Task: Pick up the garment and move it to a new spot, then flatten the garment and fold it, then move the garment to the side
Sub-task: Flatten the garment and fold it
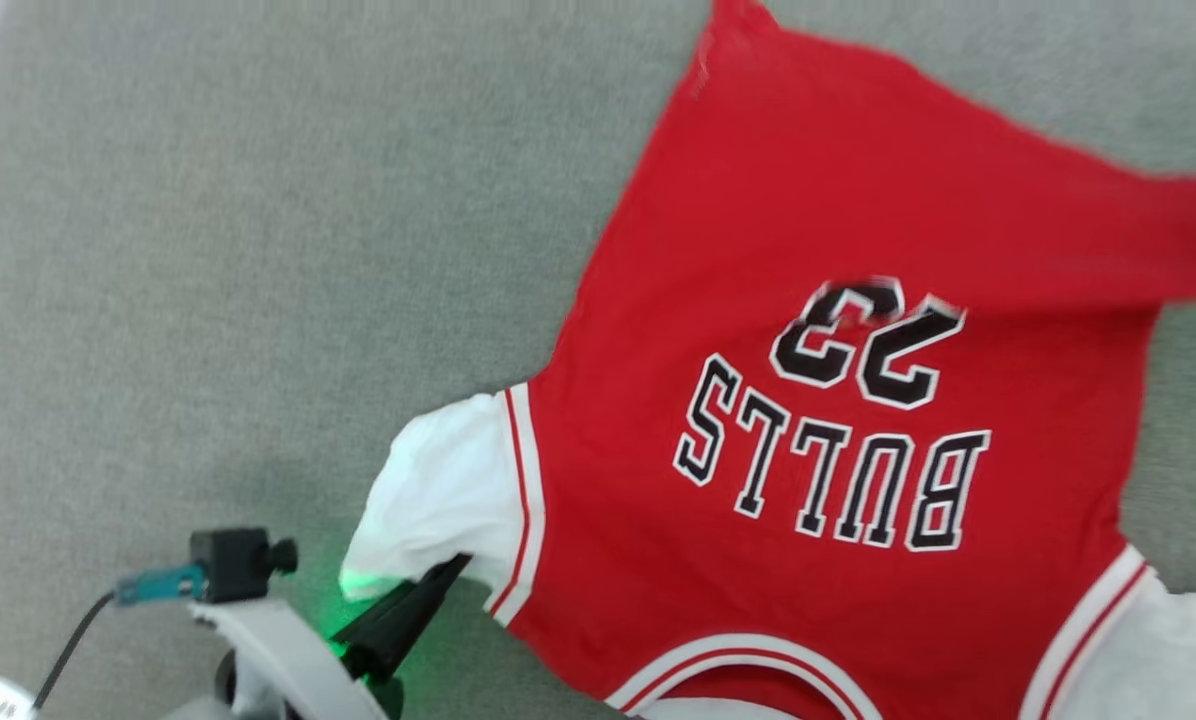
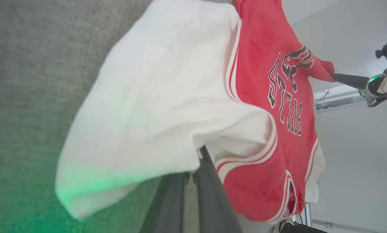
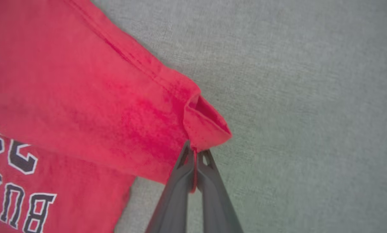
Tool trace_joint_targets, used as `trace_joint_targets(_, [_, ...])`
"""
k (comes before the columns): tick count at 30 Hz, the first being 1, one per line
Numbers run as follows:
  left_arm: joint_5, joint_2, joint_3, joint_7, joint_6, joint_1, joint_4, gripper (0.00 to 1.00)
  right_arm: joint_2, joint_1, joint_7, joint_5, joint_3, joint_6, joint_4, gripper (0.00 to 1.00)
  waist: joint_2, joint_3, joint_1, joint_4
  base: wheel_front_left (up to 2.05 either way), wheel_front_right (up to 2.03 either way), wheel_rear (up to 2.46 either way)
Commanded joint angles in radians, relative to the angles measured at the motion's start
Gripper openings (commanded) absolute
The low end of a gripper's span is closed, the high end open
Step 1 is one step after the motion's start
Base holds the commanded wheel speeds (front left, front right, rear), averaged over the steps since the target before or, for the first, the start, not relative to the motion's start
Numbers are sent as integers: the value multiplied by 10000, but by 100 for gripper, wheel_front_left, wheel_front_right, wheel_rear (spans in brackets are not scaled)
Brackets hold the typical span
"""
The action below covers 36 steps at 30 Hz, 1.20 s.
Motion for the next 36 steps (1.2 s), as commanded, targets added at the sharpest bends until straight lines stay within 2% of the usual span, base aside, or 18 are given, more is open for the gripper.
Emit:
trace_joint_targets(1, [-40,68,30,-69,42,107,20,0,-117,330,6,113,-143,-16,-196,0,-1,-432,0,-347,0,0,0])
trace_joint_targets(4, [-130,247,88,-308,41,381,-35,0,-389,1878,272,652,-636,-16,-1389,0,-1,-614,0,-571,0,0,0])
trace_joint_targets(8, [-232,462,214,-545,41,610,-148,0,-403,3963,831,1059,-1440,-16,-2904,0,-1,-786,0,-815,0,0,0])
trace_joint_targets(13, [-196,639,314,-672,37,675,-101,0,20,6361,1333,1101,-2214,-16,-4711,0,-1,-825,0,-957,0,0,0])
trace_joint_targets(16, [-172,644,357,-706,37,617,-43,0,323,7568,1560,934,-2323,-16,-5511,0,-1,-796,0,-987,0,0,0])
trace_joint_targets(23, [-153,593,420,-769,36,559,115,0,1073,9571,1910,975,-1522,-17,-6442,0,-1,-744,0,-982,0,0,0])
trace_joint_targets(29, [-142,539,431,-807,36,532,239,0,1294,9901,1328,749,-730,-17,-6429,0,-1,-779,0,-967,0,0,0])
trace_joint_targets(30, [-140,554,435,-793,36,543,244,0,1294,9754,1014,640,-721,-17,-6467,24,-1,-783,0,-978,0,0,0])
trace_joint_targets(31, [-142,566,430,-789,36,554,246,0,1118,9666,790,523,-574,-15,-6587,95,-1,-794,0,-980,0,0,0])
trace_joint_targets(32, [-148,591,424,-777,36,569,247,0,903,9622,553,438,-436,-17,-6731,100,-1,-808,0,-979,0,0,0])
trace_joint_targets(36, [-209,659,464,-821,36,692,229,0,477,9566,-221,598,-971,-17,-7241,100,-1,-852,0,-1034,0,0,0])
